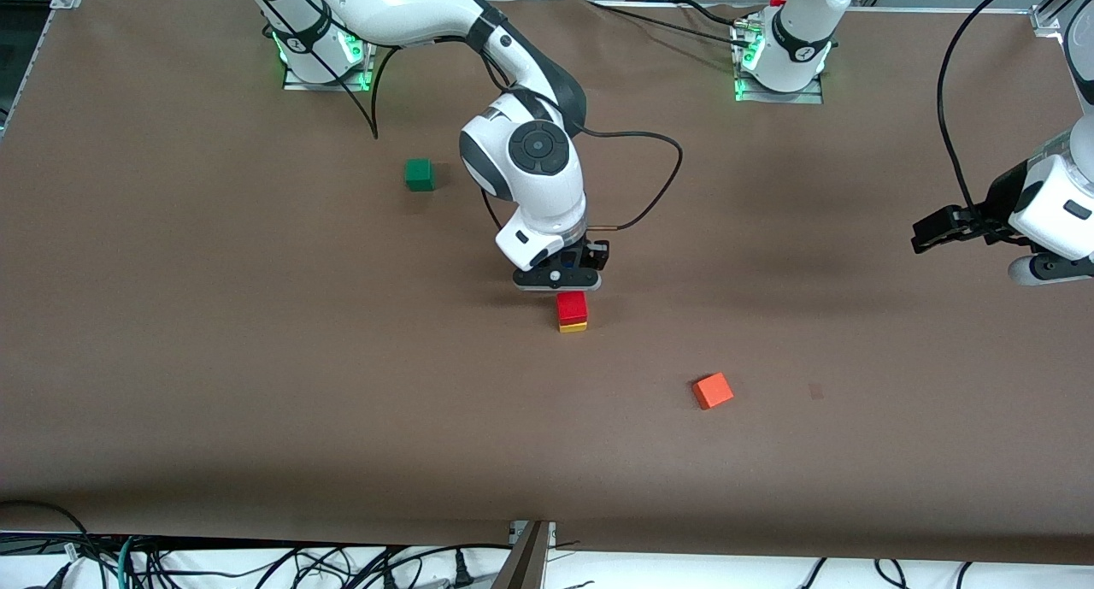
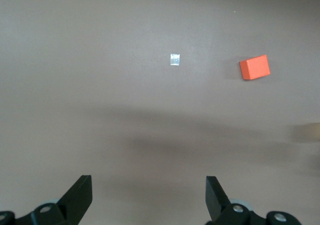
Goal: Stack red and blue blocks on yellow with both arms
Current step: 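Lift the blue cube with the right gripper and carry it over the red cube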
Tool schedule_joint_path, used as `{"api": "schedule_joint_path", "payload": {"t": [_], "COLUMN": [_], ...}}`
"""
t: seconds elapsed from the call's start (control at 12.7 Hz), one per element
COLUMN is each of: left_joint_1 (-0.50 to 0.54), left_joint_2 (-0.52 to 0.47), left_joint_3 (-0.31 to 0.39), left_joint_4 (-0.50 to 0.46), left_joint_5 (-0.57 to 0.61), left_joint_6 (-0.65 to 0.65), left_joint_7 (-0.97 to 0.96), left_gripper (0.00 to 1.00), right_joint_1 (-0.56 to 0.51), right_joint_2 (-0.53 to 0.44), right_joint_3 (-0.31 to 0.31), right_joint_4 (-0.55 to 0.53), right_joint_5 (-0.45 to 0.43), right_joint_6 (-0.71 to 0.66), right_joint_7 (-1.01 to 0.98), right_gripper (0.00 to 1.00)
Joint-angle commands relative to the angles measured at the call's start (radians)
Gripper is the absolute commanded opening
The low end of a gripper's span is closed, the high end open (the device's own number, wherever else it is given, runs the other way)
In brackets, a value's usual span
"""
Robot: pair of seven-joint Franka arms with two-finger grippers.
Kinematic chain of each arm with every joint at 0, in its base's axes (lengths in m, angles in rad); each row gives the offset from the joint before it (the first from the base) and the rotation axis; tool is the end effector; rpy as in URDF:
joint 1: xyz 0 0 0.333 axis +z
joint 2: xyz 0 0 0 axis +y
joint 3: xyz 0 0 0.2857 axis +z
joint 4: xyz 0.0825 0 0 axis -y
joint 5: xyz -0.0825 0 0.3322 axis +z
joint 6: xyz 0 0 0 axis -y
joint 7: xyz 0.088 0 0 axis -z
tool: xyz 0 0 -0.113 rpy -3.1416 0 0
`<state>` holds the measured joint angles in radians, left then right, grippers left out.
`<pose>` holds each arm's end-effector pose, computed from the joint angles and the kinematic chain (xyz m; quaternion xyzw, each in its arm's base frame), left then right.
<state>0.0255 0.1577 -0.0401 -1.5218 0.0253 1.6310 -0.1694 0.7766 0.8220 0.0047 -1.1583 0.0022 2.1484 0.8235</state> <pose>0.5479 -0.0038 0.5311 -0.9967 -0.0764 0.0232 0.0116 0.5038 0.4984 0.3138 -0.9962 0.0224 -0.0565 0.0622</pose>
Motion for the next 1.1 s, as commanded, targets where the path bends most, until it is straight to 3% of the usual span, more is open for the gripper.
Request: {"api": "schedule_joint_path", "payload": {"t": [0.0, 0.39, 1.02], "left_joint_1": [0.004, 0.005, 0.004], "left_joint_2": [0.011, 0.011, 0.011], "left_joint_3": [-0.004, -0.004, -0.004], "left_joint_4": [0.020, 0.020, 0.022], "left_joint_5": [0.016, 0.013, 0.012], "left_joint_6": [0.001, 0.003, 0.003], "left_joint_7": [0.001, 0.002, 0.002], "left_gripper": [1.00, 1.00, 1.00], "right_joint_1": [0.024, 0.024, 0.018], "right_joint_2": [0.043, 0.098, 0.097], "right_joint_3": [-0.008, -0.023, -0.025], "right_joint_4": [0.077, 0.115, 0.123], "right_joint_5": [-0.068, -0.084, -0.105], "right_joint_6": [-0.013, 0.039, 0.036], "right_joint_7": [0.008, -0.094, -0.216], "right_gripper": [0.38, 0.38, 0.39]}}
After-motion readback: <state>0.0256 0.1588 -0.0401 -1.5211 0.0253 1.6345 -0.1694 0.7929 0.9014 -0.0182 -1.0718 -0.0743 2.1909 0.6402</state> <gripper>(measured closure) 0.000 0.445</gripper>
